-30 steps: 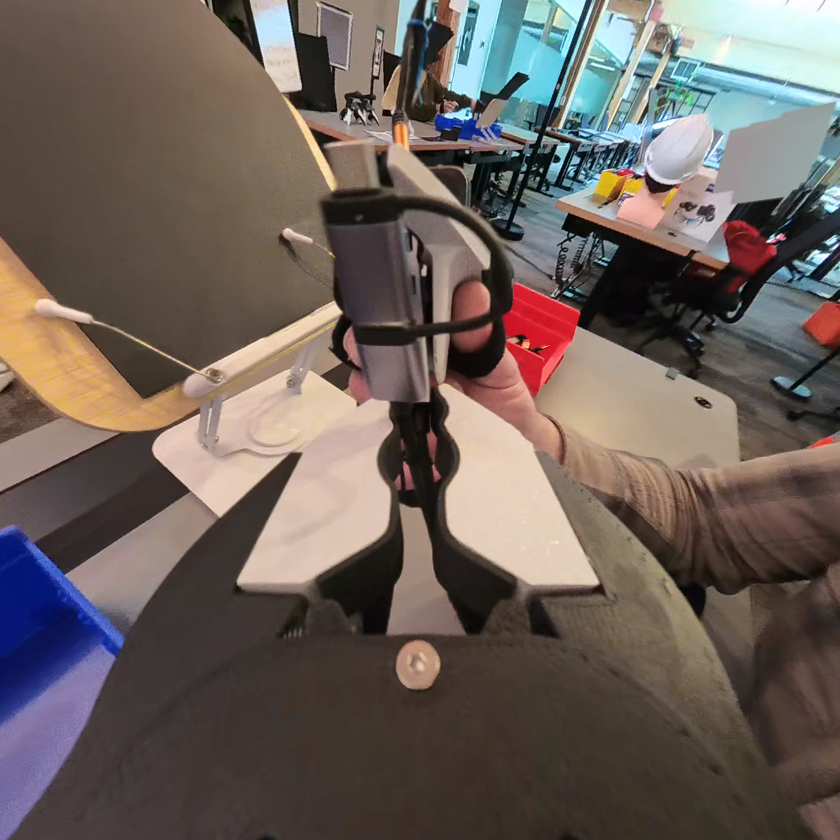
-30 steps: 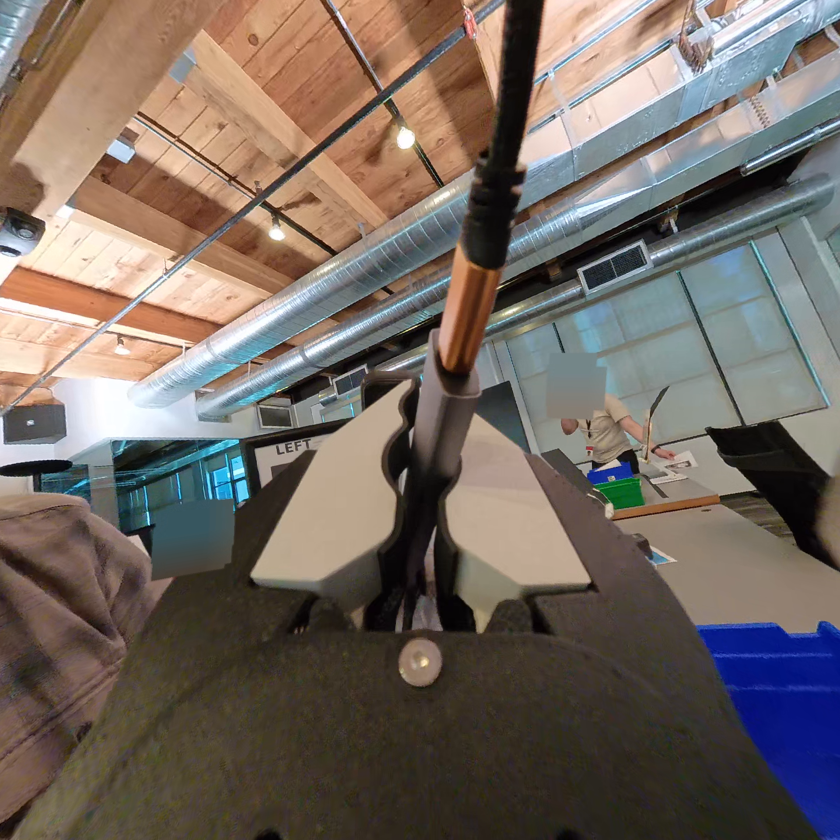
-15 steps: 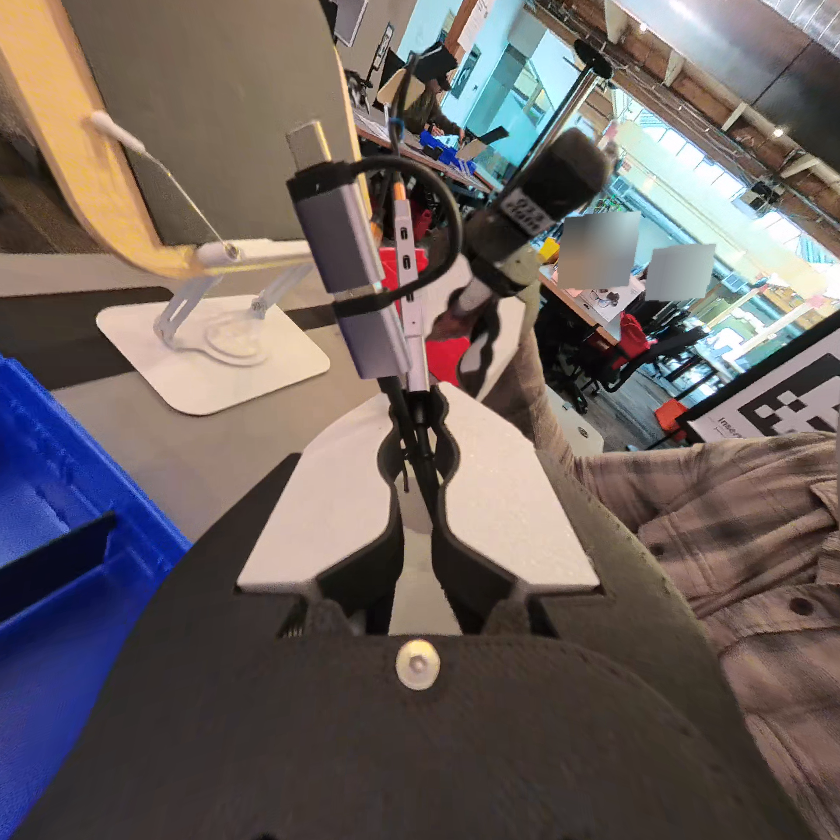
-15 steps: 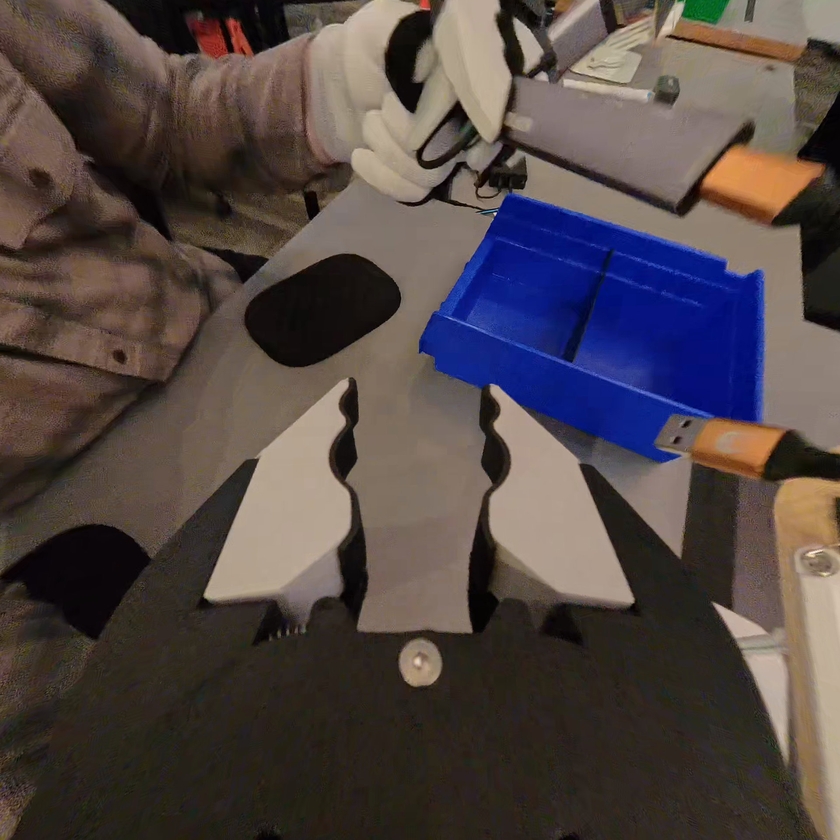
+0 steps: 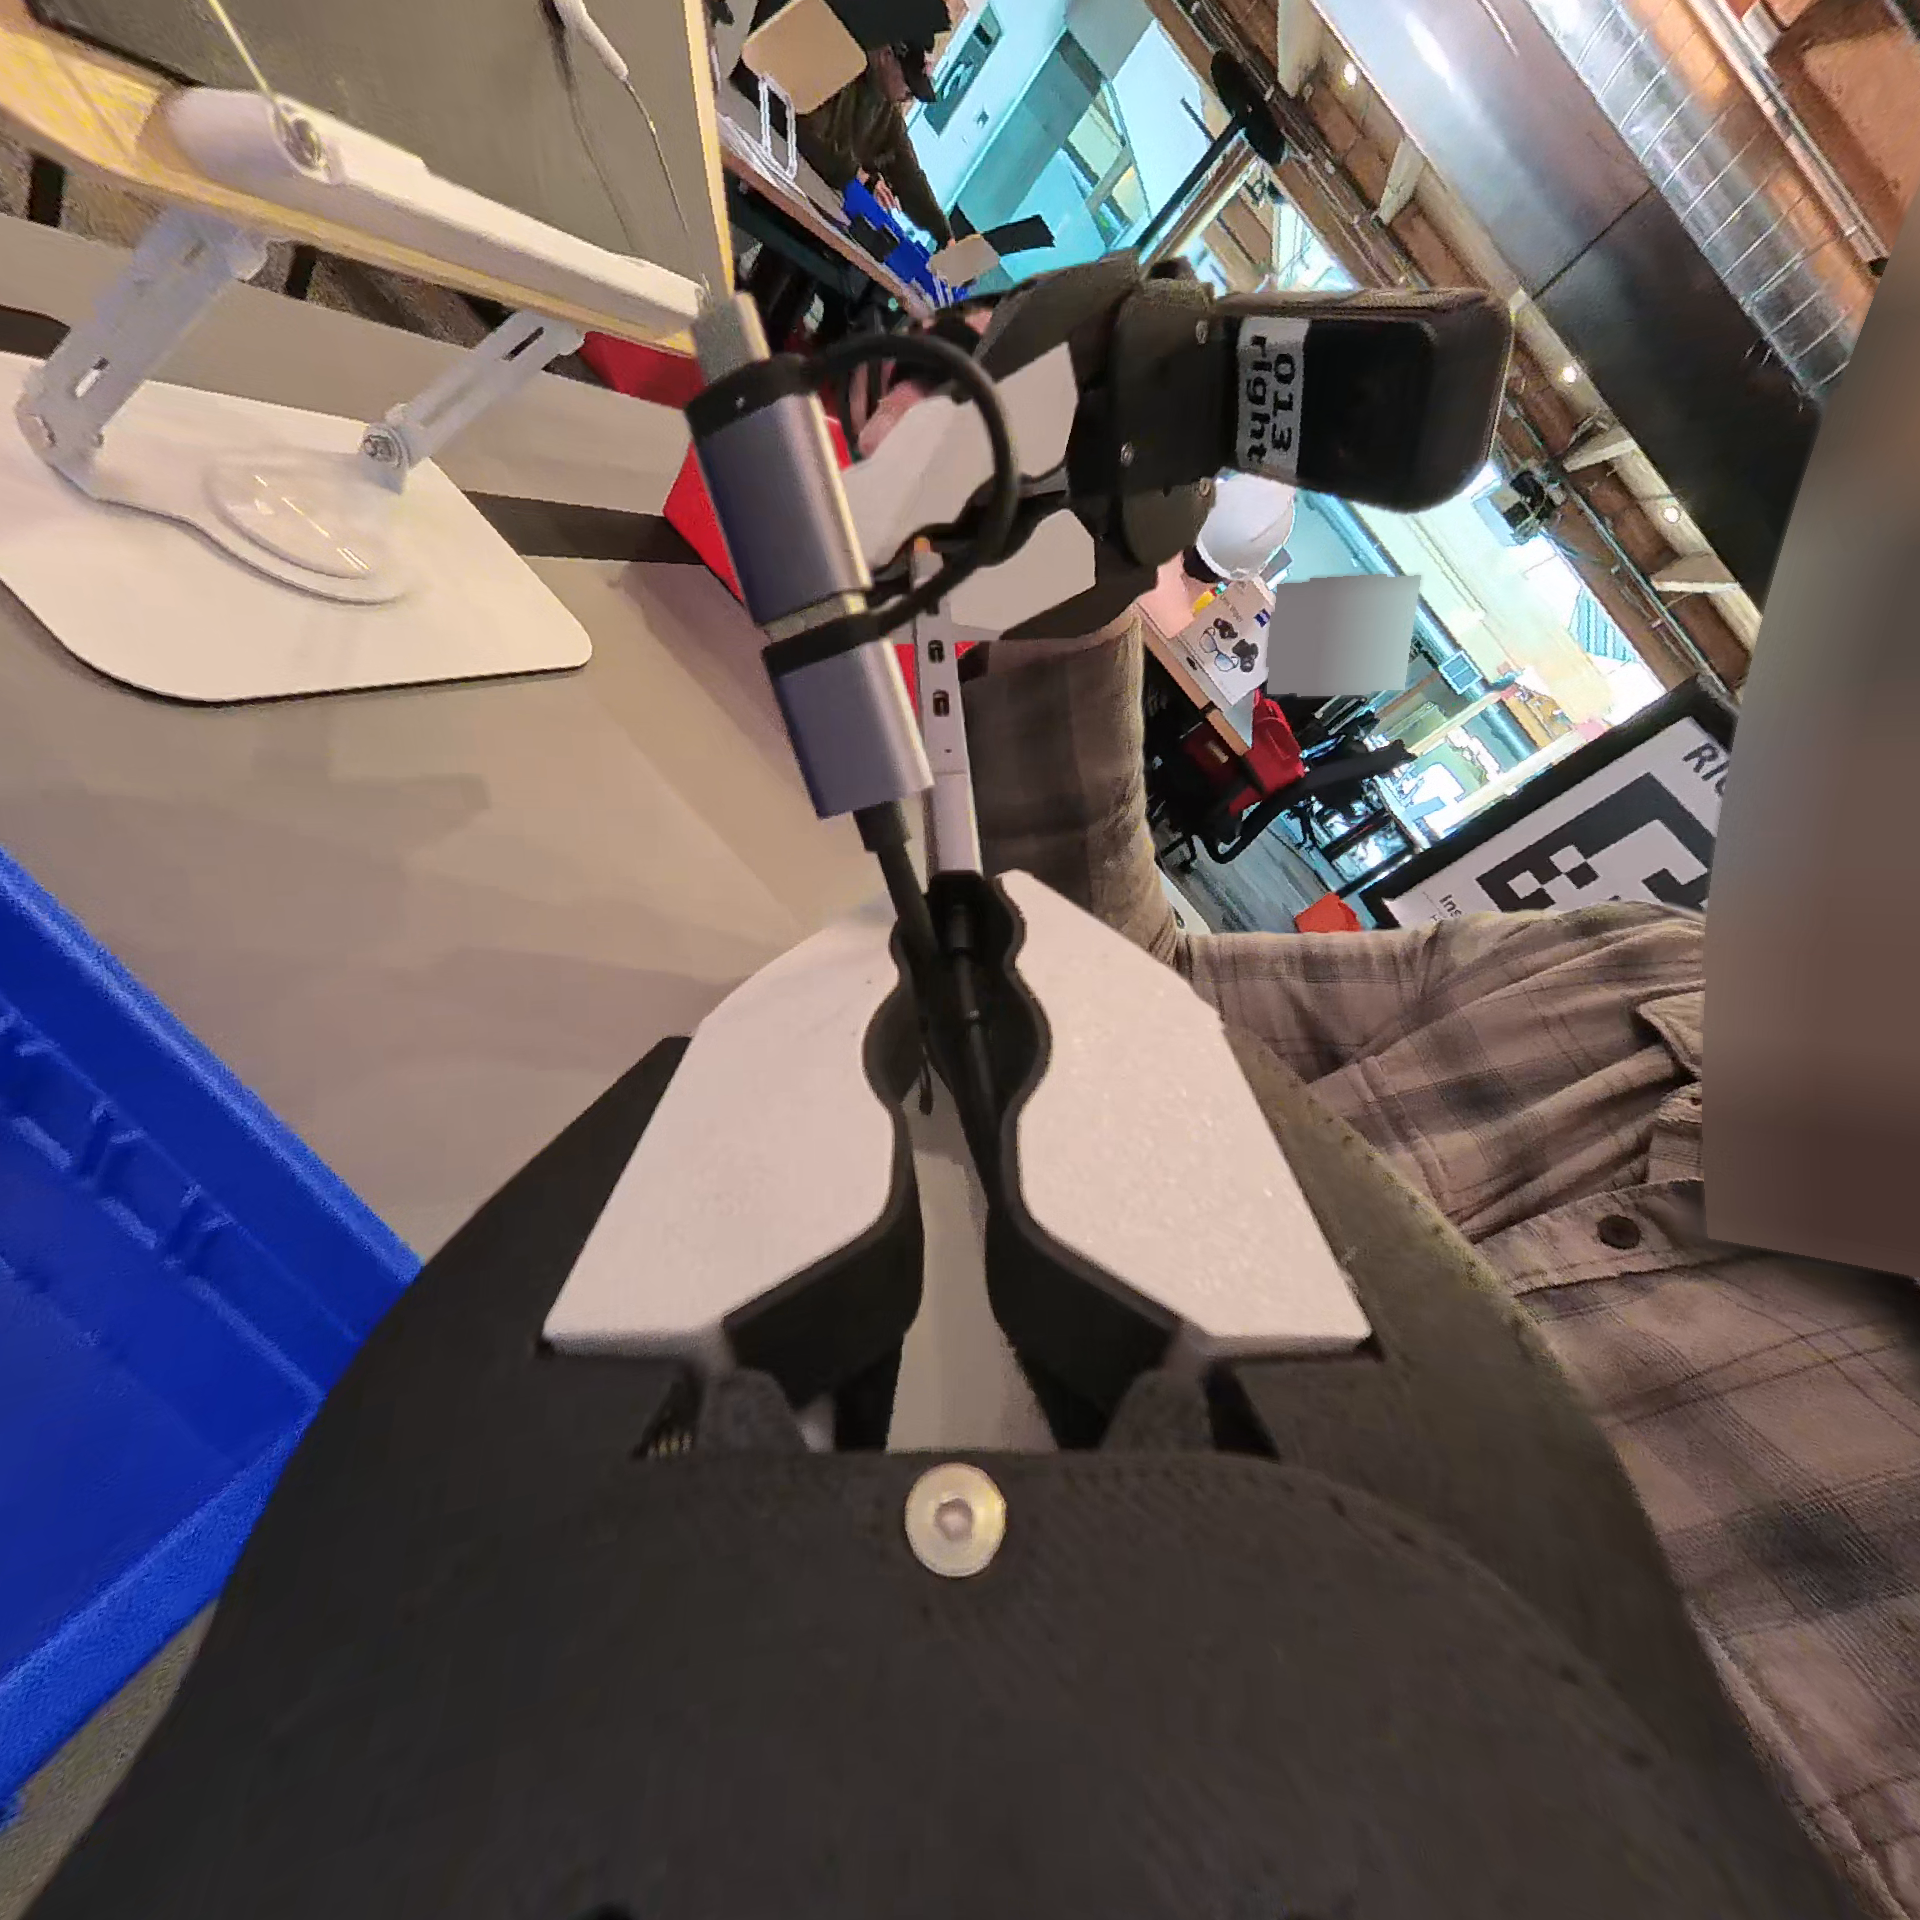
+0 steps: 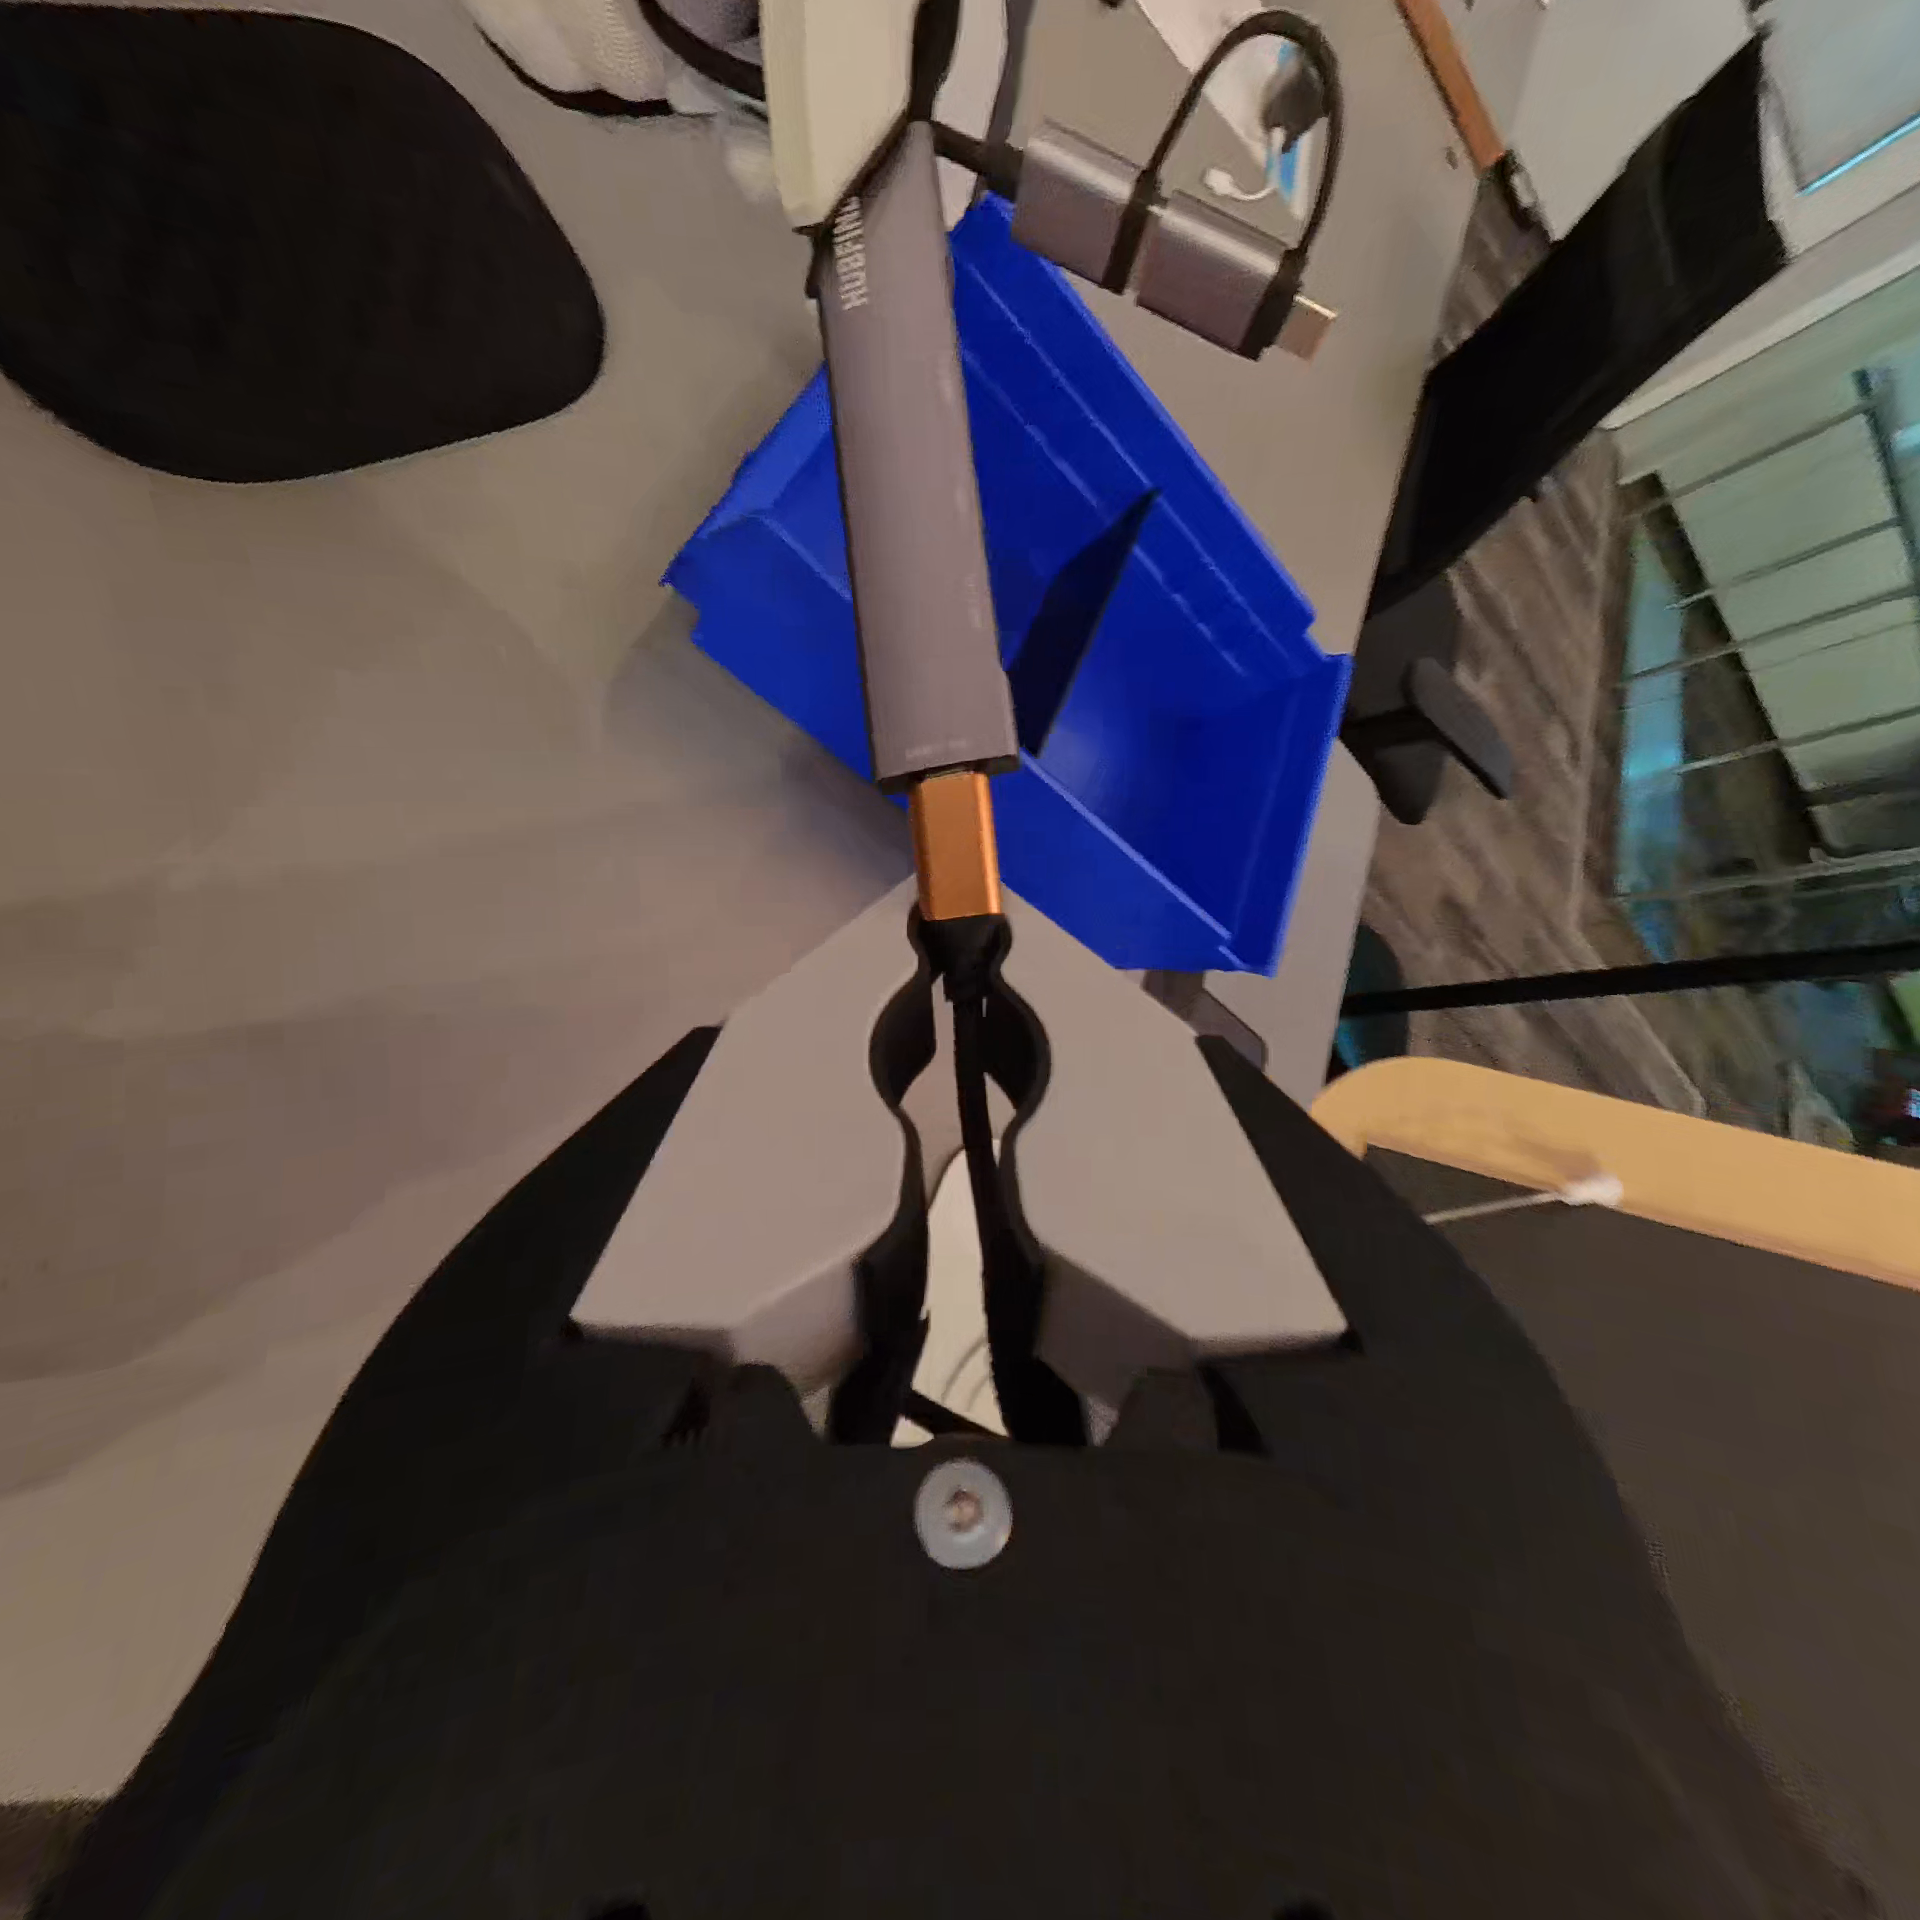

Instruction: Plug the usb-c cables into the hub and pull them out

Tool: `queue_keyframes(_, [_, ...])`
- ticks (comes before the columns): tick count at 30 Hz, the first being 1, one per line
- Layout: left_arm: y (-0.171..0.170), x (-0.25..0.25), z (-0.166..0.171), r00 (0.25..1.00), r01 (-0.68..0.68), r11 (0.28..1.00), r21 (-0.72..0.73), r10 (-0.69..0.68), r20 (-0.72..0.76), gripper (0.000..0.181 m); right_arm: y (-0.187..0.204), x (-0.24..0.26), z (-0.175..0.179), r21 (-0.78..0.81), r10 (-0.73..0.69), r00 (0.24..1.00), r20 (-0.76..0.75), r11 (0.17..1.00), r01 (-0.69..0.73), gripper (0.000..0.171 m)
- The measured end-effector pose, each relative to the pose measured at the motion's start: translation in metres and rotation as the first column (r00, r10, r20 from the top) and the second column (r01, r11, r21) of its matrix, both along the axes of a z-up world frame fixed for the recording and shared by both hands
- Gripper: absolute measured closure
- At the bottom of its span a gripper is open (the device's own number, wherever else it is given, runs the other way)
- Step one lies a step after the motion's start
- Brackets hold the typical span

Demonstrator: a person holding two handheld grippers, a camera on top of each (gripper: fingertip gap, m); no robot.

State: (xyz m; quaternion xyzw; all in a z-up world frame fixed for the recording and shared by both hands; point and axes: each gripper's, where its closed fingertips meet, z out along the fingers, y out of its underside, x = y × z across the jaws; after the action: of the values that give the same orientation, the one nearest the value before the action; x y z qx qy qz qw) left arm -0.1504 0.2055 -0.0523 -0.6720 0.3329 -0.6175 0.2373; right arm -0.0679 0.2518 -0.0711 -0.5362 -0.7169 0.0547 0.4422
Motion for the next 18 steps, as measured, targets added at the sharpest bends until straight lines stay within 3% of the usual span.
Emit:
queue_keyframes(4, [0.001,-0.009,0.003,0.998,-0.011,1.0,0.001,0.011,0.068,0.172,-0.009,-0.012,0.003,-0.083,0.038,0.997,-0.063,0.996,-0.043,0.171])
queue_keyframes(6, [0.011,-0.018,0.009,0.992,-0.091,0.994,0.057,0.086,0.089,0.157,-0.013,-0.018,0.001,-0.176,0.07,0.99,-0.125,0.98,-0.091,0.171])
queue_keyframes(9, [0.023,-0.038,0.022,0.974,-0.223,0.95,0.219,0.21,0.078,0.134,-0.011,-0.021,0.0,-0.277,0.089,0.967,-0.239,0.948,-0.156,0.171])
queue_keyframes(11, [0.023,-0.054,0.034,0.951,-0.302,0.868,0.395,0.303,0.062,0.13,-0.011,-0.021,0.002,-0.318,0.099,0.948,-0.302,0.927,-0.198,0.171])
queue_keyframes(12, [0.014,-0.059,0.042,0.949,-0.306,0.829,0.468,0.306,0.077,0.138,-0.01,-0.021,0.003,-0.333,0.096,0.94,-0.328,0.919,-0.21,0.171])
queue_keyframes(13, [-0.005,-0.059,0.048,0.965,-0.257,0.819,0.513,0.247,0.09,0.157,-0.01,-0.021,0.005,-0.347,0.1,0.928,-0.358,0.909,-0.232,0.171])
queue_keyframes(14, [-0.026,-0.054,0.044,0.984,-0.173,0.834,0.524,0.171,0.052,0.163,-0.011,-0.022,0.01,-0.348,0.109,0.911,-0.398,0.901,-0.26,0.171])
queue_keyframes(18, [-0.076,-0.012,-0.012,0.994,0.041,0.896,0.442,0.006,-0.105,0.134,-0.014,-0.027,0.013,-0.379,0.12,0.888,-0.443,0.873,-0.307,0.171])
